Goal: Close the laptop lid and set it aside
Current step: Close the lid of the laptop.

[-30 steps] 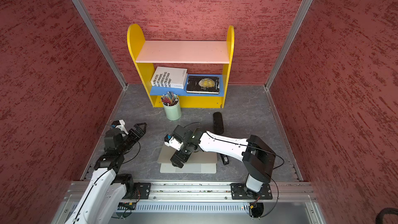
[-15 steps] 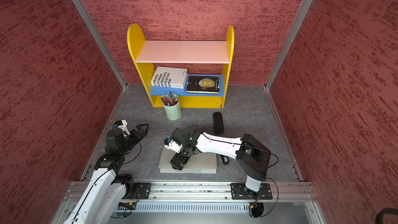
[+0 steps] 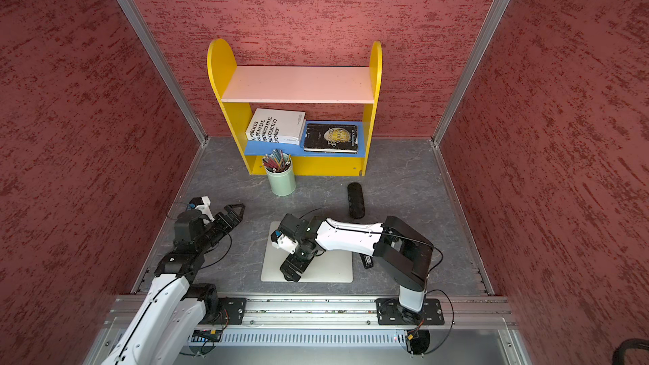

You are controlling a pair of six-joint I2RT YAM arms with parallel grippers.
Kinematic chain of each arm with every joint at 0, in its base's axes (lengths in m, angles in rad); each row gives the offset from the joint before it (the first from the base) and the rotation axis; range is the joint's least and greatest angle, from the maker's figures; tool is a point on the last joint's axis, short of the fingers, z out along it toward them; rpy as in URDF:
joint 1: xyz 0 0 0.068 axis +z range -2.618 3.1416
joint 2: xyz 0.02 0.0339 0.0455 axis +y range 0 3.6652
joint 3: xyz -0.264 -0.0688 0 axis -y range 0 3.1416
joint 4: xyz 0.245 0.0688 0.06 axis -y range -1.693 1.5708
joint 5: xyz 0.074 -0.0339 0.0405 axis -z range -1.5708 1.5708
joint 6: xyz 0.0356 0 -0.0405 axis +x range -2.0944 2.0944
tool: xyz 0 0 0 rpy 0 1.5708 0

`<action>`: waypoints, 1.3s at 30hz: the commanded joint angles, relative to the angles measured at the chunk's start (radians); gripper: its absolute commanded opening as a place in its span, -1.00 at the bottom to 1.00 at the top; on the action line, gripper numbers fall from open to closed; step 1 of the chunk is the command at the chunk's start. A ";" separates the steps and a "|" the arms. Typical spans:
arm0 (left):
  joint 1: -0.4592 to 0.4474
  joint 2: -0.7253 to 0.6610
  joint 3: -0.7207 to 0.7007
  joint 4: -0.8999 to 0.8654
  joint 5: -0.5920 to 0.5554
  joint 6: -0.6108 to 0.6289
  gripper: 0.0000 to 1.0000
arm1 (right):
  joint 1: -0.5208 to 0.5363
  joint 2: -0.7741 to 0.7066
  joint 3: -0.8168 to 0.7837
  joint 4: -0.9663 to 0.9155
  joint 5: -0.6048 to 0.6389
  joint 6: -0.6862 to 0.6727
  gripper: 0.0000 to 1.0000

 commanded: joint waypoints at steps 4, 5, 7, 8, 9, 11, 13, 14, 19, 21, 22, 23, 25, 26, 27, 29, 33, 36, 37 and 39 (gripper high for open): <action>-0.035 0.011 -0.001 -0.027 0.000 0.018 0.99 | 0.010 -0.023 -0.019 0.010 0.034 0.028 0.97; -0.044 0.013 0.001 -0.037 -0.006 0.018 0.99 | 0.010 -0.036 -0.026 0.014 0.040 0.031 0.97; -0.067 0.018 0.006 -0.053 -0.017 0.021 0.99 | 0.009 -0.065 -0.041 0.027 0.060 0.042 0.97; -0.077 0.018 0.009 -0.061 -0.022 0.023 0.99 | 0.009 -0.082 -0.050 0.032 0.065 0.048 0.97; -0.089 0.019 0.009 -0.067 -0.028 0.023 0.99 | 0.009 -0.096 -0.057 0.038 0.071 0.052 0.97; -0.111 0.021 0.013 -0.079 -0.041 0.024 0.99 | 0.009 -0.121 -0.068 0.044 0.092 0.063 0.97; -0.131 0.025 0.018 -0.084 -0.052 0.022 0.99 | 0.009 -0.141 -0.081 0.048 0.115 0.077 0.97; -0.142 0.028 0.021 -0.086 -0.057 0.019 0.99 | 0.009 -0.153 -0.089 0.052 0.127 0.084 0.97; -0.211 0.059 0.040 -0.100 -0.085 0.013 0.99 | 0.007 -0.204 -0.146 0.090 0.174 0.132 0.97; -0.241 0.065 0.043 -0.101 -0.094 0.010 0.99 | 0.008 -0.224 -0.168 0.104 0.193 0.151 0.97; -0.256 0.068 0.044 -0.098 -0.098 0.007 0.99 | 0.008 -0.235 -0.179 0.110 0.205 0.161 0.97; -0.271 0.072 0.045 -0.100 -0.102 0.005 0.99 | 0.008 -0.246 -0.189 0.114 0.220 0.173 0.97; -0.299 0.079 0.051 -0.107 -0.118 0.003 0.99 | 0.006 -0.269 -0.208 0.120 0.253 0.201 0.96; -0.314 0.082 0.052 -0.107 -0.126 0.002 0.99 | 0.006 -0.284 -0.218 0.125 0.268 0.215 0.96; -0.337 0.086 0.051 -0.107 -0.138 -0.002 0.99 | 0.007 -0.302 -0.235 0.132 0.283 0.233 0.97; -0.365 0.094 0.051 -0.105 -0.151 -0.008 0.99 | 0.005 -0.338 -0.264 0.143 0.307 0.259 0.97; -0.424 0.119 0.063 -0.117 -0.173 -0.008 1.00 | -0.003 -0.431 -0.319 0.152 0.350 0.322 0.97; -0.474 0.133 0.063 -0.105 -0.185 -0.022 0.99 | -0.010 -0.488 -0.358 0.151 0.369 0.372 0.97; -0.489 0.139 0.064 -0.104 -0.190 -0.027 0.99 | -0.012 -0.507 -0.372 0.151 0.375 0.391 0.97; -0.528 0.157 0.071 -0.105 -0.204 -0.031 0.99 | -0.017 -0.542 -0.397 0.148 0.389 0.428 0.97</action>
